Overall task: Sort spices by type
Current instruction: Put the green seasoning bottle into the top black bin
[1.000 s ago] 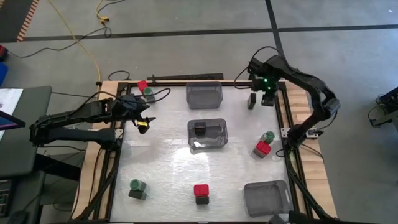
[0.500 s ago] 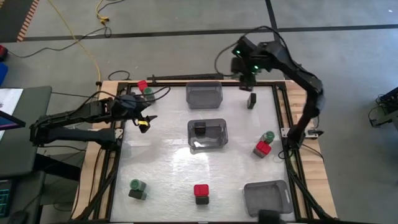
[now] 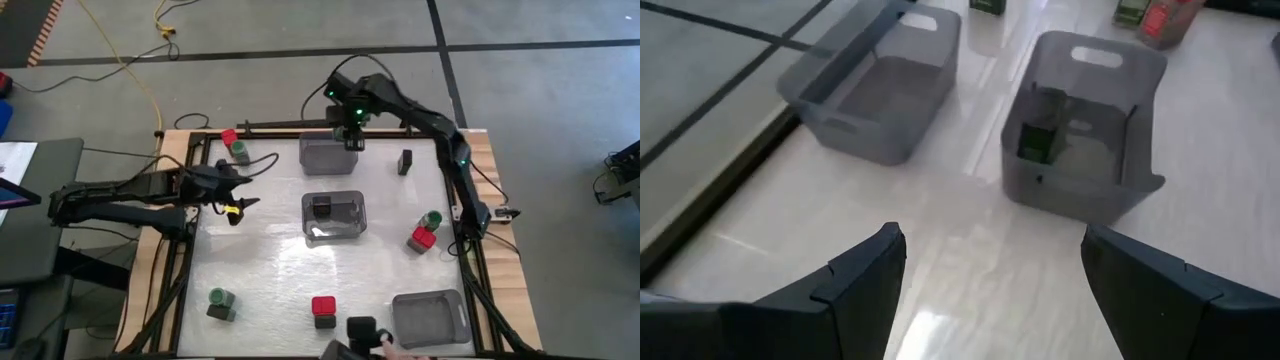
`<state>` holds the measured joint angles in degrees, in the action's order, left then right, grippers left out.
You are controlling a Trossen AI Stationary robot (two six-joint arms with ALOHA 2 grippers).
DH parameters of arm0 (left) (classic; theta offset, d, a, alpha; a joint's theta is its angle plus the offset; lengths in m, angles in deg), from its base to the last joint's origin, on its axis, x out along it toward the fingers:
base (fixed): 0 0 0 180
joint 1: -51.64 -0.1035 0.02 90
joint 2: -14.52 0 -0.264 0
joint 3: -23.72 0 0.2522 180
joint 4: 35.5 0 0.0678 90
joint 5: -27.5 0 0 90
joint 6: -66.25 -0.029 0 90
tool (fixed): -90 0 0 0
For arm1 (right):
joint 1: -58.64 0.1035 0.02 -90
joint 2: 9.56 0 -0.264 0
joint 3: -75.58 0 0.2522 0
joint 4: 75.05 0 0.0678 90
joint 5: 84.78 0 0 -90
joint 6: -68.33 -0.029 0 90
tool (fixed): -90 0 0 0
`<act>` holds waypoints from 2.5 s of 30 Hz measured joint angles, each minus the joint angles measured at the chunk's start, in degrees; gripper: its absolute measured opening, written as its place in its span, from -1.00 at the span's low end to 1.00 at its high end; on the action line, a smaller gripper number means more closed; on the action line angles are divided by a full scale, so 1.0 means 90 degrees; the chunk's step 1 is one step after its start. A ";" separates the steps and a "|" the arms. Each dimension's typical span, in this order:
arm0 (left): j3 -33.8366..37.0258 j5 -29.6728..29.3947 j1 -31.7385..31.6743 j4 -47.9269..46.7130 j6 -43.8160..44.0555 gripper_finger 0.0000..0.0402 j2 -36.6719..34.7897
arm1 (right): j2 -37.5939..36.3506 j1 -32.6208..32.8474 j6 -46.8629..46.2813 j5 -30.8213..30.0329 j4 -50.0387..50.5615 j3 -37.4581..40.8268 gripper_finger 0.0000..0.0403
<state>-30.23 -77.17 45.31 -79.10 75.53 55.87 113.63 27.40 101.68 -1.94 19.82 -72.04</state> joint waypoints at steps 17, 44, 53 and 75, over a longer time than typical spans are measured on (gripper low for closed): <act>0.0925 -0.0013 0.0262 0.0932 0.0670 0.45 -0.0486 | 0.1270 -0.0218 0.0134 0.0479 -0.0280 0.0004 0.13; 0.0925 -0.0011 0.0260 0.0858 0.0687 0.45 -0.0489 | 0.1451 -0.0249 -0.0086 0.0563 -0.0851 0.0012 0.19; 0.0925 -0.0008 0.0260 0.0852 0.0702 0.45 -0.0489 | 0.1451 -0.0260 -0.0059 0.0561 -0.0787 0.0011 0.19; 0.0925 -0.0006 0.0257 0.0813 0.0695 0.45 -0.0489 | 0.1448 -0.0420 -0.0040 0.0554 -0.0676 0.0010 0.32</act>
<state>-21.90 -77.22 47.63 -71.78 81.78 51.47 126.66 23.61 101.32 3.04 13.73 -71.95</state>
